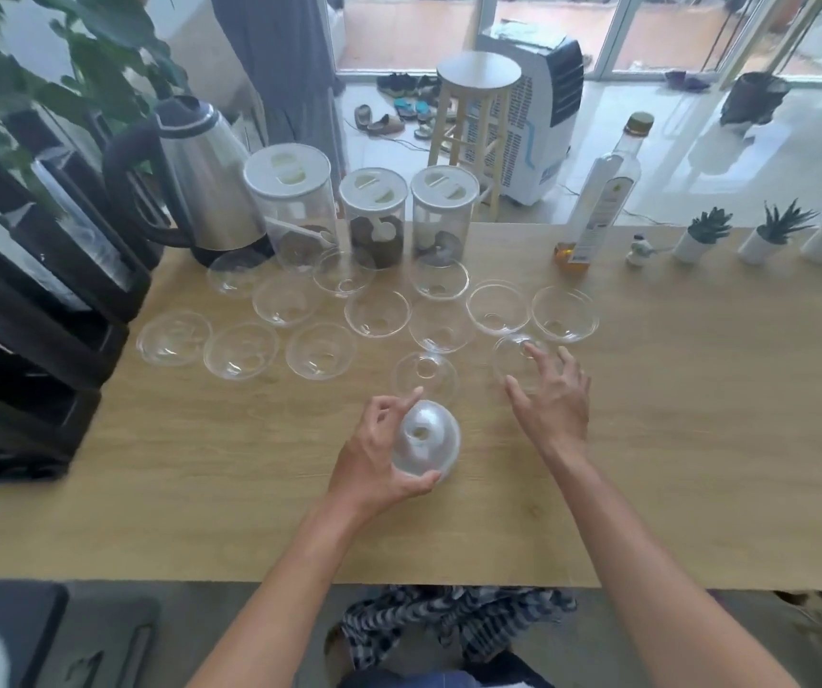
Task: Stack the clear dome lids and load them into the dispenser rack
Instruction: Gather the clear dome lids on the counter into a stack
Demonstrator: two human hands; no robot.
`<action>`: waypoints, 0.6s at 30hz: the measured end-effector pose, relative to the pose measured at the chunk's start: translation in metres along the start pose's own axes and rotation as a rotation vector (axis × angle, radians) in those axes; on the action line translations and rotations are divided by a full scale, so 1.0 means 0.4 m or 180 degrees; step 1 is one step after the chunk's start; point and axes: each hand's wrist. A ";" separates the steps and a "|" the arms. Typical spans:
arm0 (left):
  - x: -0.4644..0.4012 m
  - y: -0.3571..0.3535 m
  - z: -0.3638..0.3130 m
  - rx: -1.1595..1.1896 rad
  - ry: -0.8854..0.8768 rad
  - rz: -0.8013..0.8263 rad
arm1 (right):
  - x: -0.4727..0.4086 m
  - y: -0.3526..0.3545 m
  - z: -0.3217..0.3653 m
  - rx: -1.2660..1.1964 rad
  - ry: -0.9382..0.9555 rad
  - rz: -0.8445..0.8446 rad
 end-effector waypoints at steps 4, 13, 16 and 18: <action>0.006 -0.032 -0.027 0.0110 0.0018 -0.0136 | -0.001 -0.015 -0.050 -0.0286 0.0144 -0.0001; 0.008 -0.025 -0.043 0.0132 0.0062 0.0072 | 0.040 0.031 -0.042 -0.1132 0.0053 -0.0095; 0.003 0.005 -0.036 0.0156 0.0064 0.0179 | 0.064 0.067 0.015 -0.1397 0.0108 -0.0182; -0.005 0.033 -0.021 0.0277 0.0204 0.0202 | 0.085 0.087 0.053 -0.1574 0.0244 -0.0236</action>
Point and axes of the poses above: each hand's wrist, its own x-axis away from the middle knuckle, its own y-axis out of the back of the hand, z = x × y, and after that the axes turned 15 degrees about -z, right-handed
